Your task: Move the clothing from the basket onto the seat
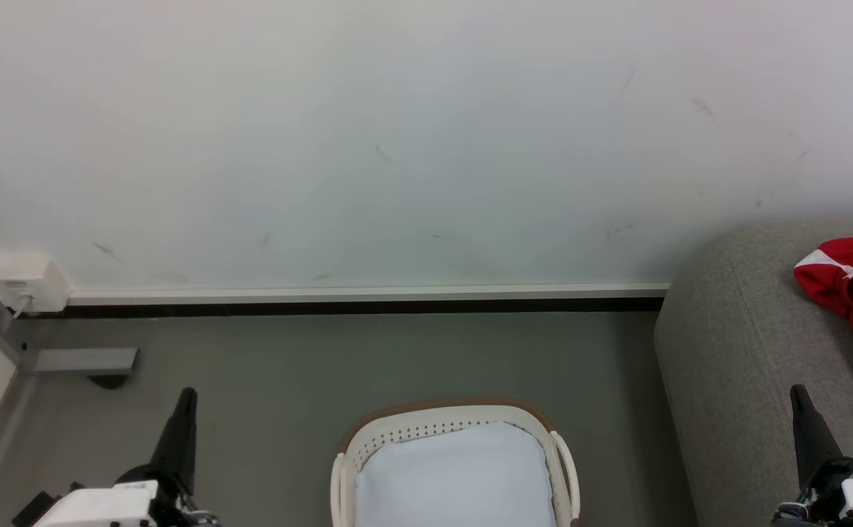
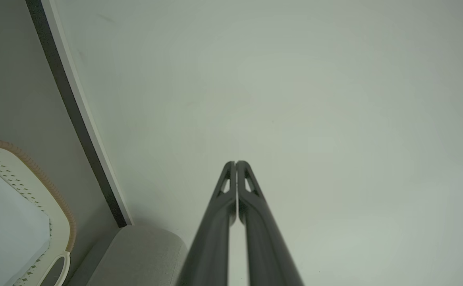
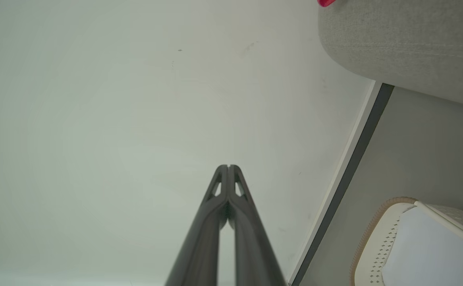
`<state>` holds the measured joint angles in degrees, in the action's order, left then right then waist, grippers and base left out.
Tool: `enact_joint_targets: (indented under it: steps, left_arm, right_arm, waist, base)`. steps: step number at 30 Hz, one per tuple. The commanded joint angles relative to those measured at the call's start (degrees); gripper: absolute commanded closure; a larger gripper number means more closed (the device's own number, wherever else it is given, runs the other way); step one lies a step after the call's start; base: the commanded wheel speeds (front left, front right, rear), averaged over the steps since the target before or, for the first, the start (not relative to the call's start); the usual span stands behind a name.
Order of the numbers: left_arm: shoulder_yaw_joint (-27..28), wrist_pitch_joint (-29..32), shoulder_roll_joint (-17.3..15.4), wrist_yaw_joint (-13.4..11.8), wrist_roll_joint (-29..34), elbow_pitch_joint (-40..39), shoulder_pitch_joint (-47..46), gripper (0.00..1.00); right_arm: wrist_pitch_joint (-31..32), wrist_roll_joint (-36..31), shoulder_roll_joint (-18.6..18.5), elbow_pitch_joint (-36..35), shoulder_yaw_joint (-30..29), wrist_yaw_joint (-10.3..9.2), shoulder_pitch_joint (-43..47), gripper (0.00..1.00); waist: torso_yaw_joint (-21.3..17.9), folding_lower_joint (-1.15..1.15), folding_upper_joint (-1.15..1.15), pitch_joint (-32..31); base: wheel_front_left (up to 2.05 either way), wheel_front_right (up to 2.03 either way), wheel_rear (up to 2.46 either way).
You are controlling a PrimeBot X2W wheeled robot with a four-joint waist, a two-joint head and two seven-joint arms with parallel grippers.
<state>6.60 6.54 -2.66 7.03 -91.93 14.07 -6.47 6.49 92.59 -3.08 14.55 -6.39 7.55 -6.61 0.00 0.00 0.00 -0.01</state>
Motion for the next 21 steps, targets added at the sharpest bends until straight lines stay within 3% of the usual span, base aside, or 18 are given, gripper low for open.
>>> enact_joint_targets:
  steps: [1, 21]
  left_arm:
    - [0.1, 0.3, -0.4, 0.1, -0.7, -0.2, -0.4, 1.0]
    - [0.1, 0.3, -0.4, 0.1, -0.7, -0.2, -0.4, 1.0]
  right_arm:
    - [0.0, -0.1, 0.1, -0.3, -0.3, -0.12, -0.3, 1.0]
    - [0.1, -0.1, 0.1, -0.3, -0.3, -0.12, -0.3, 1.0]
  waist:
    - [0.0, 0.0, 0.0, 0.0]
    - [0.0, 0.0, 0.0, 0.0]
  base:
    - [0.0, 0.0, 0.0]
    - [0.0, 0.0, 0.0]
